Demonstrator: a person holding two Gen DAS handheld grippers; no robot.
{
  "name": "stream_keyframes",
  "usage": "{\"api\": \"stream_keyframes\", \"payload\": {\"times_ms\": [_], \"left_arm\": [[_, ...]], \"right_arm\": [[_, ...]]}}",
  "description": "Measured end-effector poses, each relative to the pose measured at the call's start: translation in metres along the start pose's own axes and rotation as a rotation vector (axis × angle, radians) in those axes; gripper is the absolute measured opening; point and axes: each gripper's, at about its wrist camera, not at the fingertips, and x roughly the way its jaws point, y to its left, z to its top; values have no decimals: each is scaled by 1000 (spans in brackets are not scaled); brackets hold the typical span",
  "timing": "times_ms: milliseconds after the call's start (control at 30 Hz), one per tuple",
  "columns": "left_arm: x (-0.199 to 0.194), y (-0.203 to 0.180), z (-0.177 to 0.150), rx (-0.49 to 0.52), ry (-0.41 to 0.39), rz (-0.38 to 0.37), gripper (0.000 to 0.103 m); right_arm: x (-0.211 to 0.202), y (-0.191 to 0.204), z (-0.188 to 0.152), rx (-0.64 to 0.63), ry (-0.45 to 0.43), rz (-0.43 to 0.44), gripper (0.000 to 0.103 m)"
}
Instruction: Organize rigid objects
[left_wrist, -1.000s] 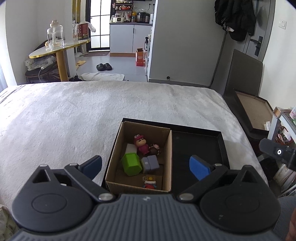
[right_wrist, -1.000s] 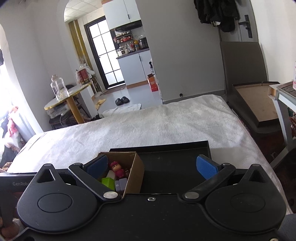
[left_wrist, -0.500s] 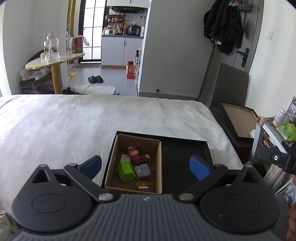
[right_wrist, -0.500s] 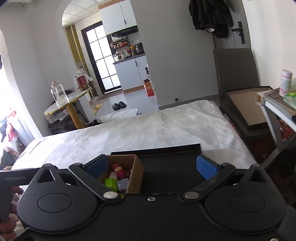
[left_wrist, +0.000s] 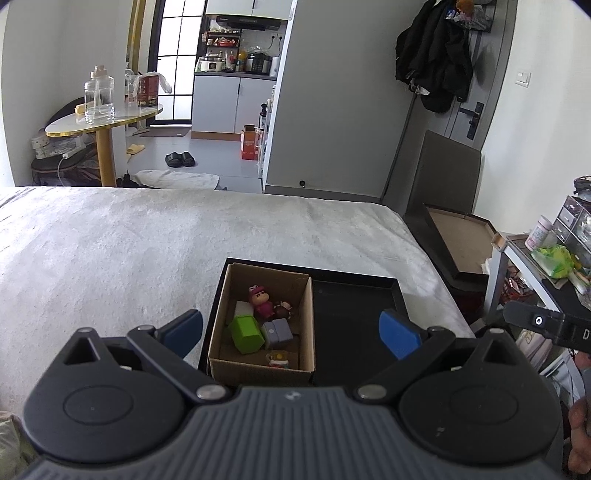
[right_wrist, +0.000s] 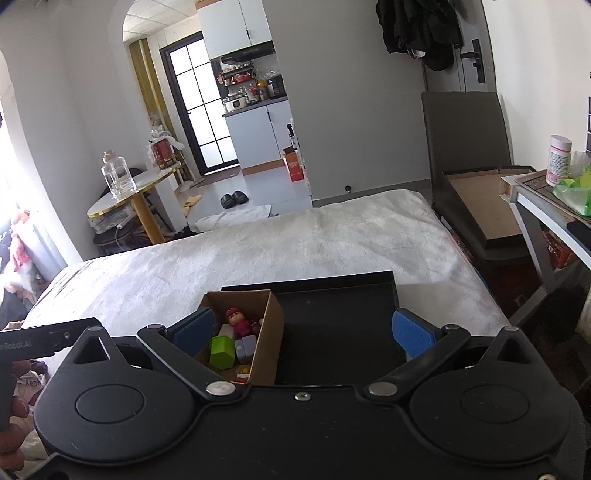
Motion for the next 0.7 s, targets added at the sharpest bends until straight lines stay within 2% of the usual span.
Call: {"api": "stream_keyframes", "payload": {"times_ms": [133, 300, 400, 533, 700], "left_arm": [[-6, -1, -2, 24, -18, -1, 101], [-15, 0, -5, 19, -30, -28, 101], [-17, 0, -8, 34, -29, -26, 101], [-17, 1, -14, 36, -14, -34, 101], [-14, 2, -19, 39, 3, -19, 101]], "right_arm": [[-7, -4, -3, 19, 4, 21, 103], [-11, -1, -5, -24, 0, -47, 103], [-11, -2, -4, -9, 39, 6, 103], [-11, 0, -5, -29, 39, -30, 103], [-11, -3, -7, -16, 50, -22, 103]]}}
